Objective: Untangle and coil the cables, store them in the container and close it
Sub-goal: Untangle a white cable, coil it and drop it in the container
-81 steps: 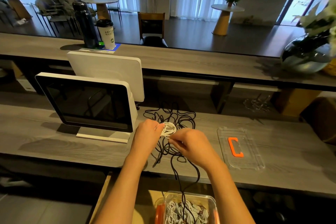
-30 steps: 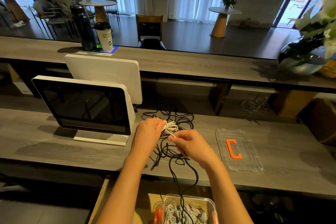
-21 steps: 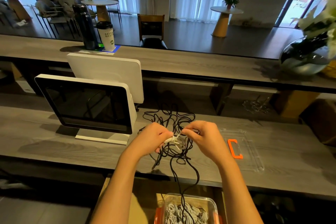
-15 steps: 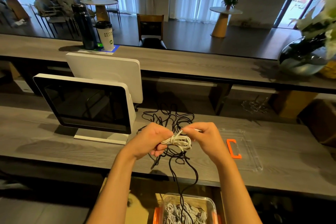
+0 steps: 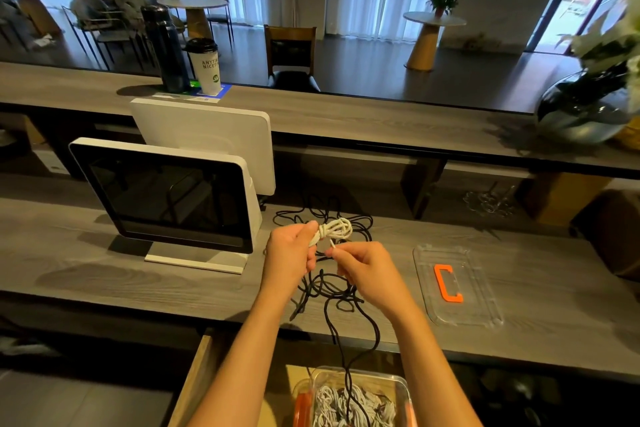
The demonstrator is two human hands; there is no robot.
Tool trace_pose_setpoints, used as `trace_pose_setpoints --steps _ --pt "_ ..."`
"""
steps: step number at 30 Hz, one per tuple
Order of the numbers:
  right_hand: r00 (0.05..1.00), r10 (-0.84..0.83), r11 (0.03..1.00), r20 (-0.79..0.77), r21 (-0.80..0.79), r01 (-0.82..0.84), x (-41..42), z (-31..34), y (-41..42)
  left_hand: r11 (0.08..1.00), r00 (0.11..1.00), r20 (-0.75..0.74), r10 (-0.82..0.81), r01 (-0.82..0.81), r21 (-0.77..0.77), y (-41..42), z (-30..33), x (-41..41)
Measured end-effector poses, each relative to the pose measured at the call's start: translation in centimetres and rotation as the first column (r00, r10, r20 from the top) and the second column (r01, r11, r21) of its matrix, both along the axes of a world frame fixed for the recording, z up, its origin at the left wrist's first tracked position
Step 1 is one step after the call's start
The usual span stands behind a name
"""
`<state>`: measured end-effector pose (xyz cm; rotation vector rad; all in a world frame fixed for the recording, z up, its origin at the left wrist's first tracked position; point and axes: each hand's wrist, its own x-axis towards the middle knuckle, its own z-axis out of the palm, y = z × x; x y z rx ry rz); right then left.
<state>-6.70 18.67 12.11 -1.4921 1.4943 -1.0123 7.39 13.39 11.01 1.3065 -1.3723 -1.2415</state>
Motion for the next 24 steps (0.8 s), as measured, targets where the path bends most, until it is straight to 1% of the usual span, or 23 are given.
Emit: trace_pose_setpoints --steps 2,3,5,6,8,11,15,17,19,21,24 --pt "0.995 -0.056 0.995 0.084 0.091 0.049 0.0 0.0 0.0 0.993 0.982 0.190 -0.011 0.033 -0.112 0.0 0.0 0.0" --pt "0.985 -0.099 0.987 0.139 0.143 0.079 0.0 0.0 -0.1 0.986 0.965 0.262 -0.018 0.061 -0.156 0.0 0.1 0.0" --pt "0.961 -0.160 0.966 0.224 0.236 0.106 -0.4 0.0 -0.1 0.969 0.937 0.348 -0.041 0.121 -0.213 0.1 0.1 0.0" --pt "0.951 -0.171 0.958 0.259 0.270 0.099 -0.5 0.1 0.0 0.961 0.930 0.364 -0.055 0.147 -0.232 0.1 0.1 0.1" --pt "0.925 -0.186 0.951 0.332 0.298 0.084 -0.9 0.3 0.1 0.941 0.936 0.336 -0.103 0.201 -0.273 0.3 0.1 0.2" --pt "0.893 -0.214 0.955 0.396 0.276 0.106 -1.3 0.7 0.1 0.899 0.944 0.287 -0.165 0.264 -0.350 0.3 0.2 0.2" --pt "0.898 -0.113 0.969 0.425 0.247 0.006 -1.7 1.4 0.4 0.923 0.958 0.271 -0.090 0.183 -0.339 0.5 0.6 -0.1" --pt "0.882 -0.122 0.965 0.455 0.262 -0.002 -1.5 1.5 0.5 0.908 0.951 0.300 -0.076 0.191 -0.374 0.4 0.7 -0.1" --pt "0.889 -0.185 0.958 0.420 0.278 0.068 -1.2 1.5 0.4 0.875 0.930 0.357 -0.087 0.243 -0.418 0.2 0.5 0.0" --pt "0.900 -0.234 0.951 0.366 0.278 0.134 -1.1 1.4 0.3 0.858 0.917 0.377 -0.131 0.296 -0.420 0.2 0.5 0.2" --pt "0.918 -0.253 0.946 0.304 0.276 0.169 -1.0 1.4 0.3 0.854 0.923 0.311 -0.226 0.341 -0.393 0.5 0.6 0.3"
